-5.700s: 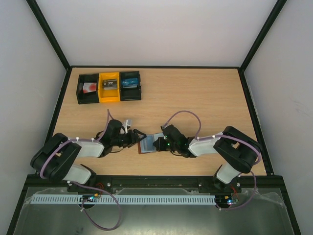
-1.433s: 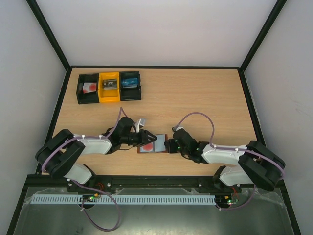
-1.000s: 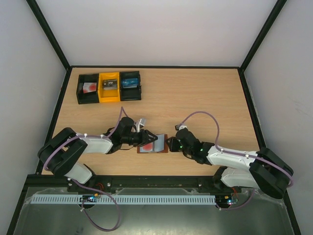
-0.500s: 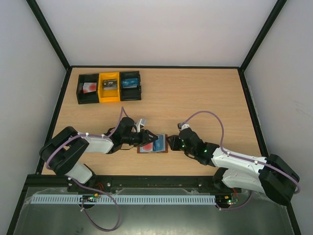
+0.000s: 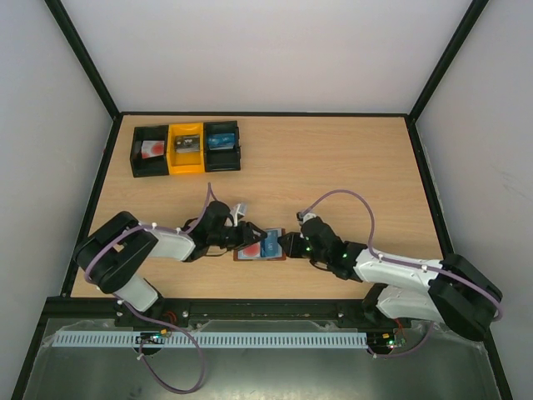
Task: Take the credit cards out of the card holder
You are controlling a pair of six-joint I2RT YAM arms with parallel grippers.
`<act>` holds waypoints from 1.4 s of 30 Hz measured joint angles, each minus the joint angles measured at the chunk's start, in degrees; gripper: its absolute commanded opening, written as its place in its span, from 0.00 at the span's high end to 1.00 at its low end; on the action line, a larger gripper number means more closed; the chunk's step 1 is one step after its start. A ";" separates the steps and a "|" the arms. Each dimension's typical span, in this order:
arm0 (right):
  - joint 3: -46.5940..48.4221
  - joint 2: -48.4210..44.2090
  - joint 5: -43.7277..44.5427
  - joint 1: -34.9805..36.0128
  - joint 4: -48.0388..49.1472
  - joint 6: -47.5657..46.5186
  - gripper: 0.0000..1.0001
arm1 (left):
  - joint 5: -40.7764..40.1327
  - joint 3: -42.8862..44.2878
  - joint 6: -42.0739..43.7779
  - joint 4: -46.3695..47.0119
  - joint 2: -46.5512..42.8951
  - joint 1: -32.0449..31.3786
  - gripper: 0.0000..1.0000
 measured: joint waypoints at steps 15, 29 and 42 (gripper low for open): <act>0.02 9.57 -2.93 0.00 4.96 0.17 0.86 | -1.22 -0.57 0.87 0.79 2.10 0.04 0.57; -0.09 13.29 -1.31 0.00 5.49 -0.76 0.86 | -1.64 -0.61 1.40 1.11 2.89 0.04 0.57; -0.11 14.23 -0.94 0.00 7.15 -1.03 0.86 | -1.60 -0.66 1.09 3.85 5.09 -0.02 0.64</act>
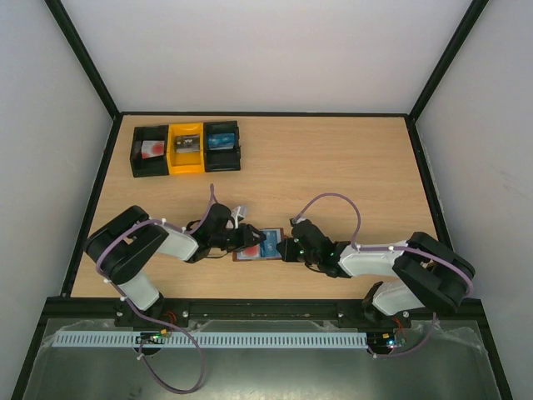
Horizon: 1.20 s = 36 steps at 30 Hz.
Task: Take the credit cards out of the card holder
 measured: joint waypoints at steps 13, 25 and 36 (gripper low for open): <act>-0.26 0.46 0.17 0.00 1.03 -0.20 0.90 | -0.09 0.00 -0.13 0.66 0.33 -0.11 0.64; -0.39 1.68 0.44 0.00 3.02 -0.37 0.94 | 0.44 -1.22 -2.62 3.30 0.33 -0.33 0.72; -0.42 1.70 0.46 0.00 3.08 -0.35 0.94 | 1.22 -2.64 -4.50 6.51 0.33 -0.37 0.81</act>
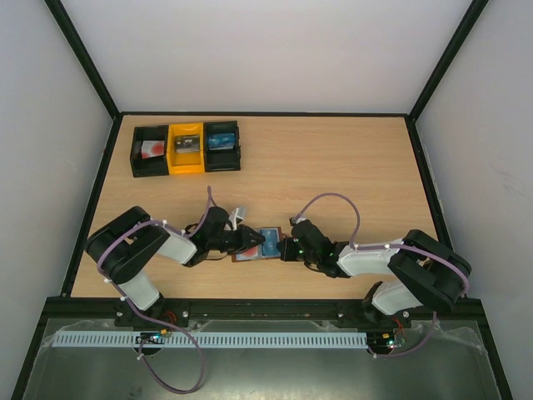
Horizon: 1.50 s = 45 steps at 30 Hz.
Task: Take the credit cards out of the card holder
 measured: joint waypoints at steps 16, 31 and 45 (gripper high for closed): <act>-0.07 0.15 0.00 0.00 0.31 -0.02 0.94 | 0.48 -2.60 -4.52 11.58 5.55 0.13 0.83; -0.09 0.26 0.04 0.00 0.63 -0.02 0.94 | -1.31 -2.14 -1.44 4.57 0.11 0.00 0.74; 2.38 -3.32 -0.37 0.00 -4.94 0.04 0.88 | -3.93 -0.81 1.88 -2.93 -3.28 -0.28 0.70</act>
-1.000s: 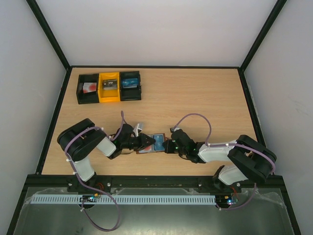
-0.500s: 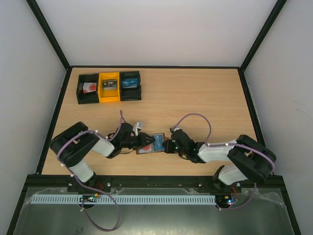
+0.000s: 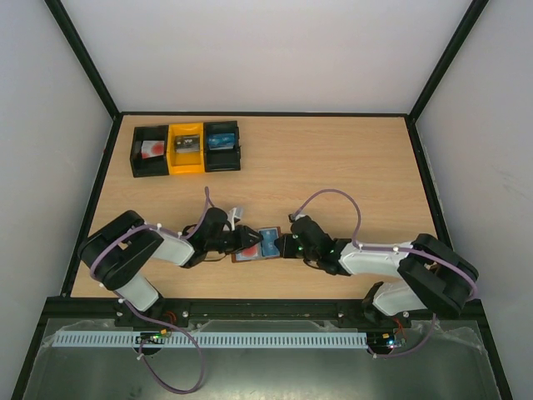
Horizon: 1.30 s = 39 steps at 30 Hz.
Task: Take the credit cards out of the card holder
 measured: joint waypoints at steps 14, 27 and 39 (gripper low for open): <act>1.88 5.88 -0.76 0.00 2.49 0.15 0.88 | -1.16 0.00 1.18 -1.49 0.33 -0.09 0.67; 1.79 6.19 -0.72 0.00 3.54 0.39 0.87 | -1.22 0.00 1.42 -1.14 0.72 -0.09 0.66; 1.77 7.67 -3.15 -0.02 6.19 0.52 0.88 | -1.44 0.04 1.57 -0.35 1.66 -0.11 0.71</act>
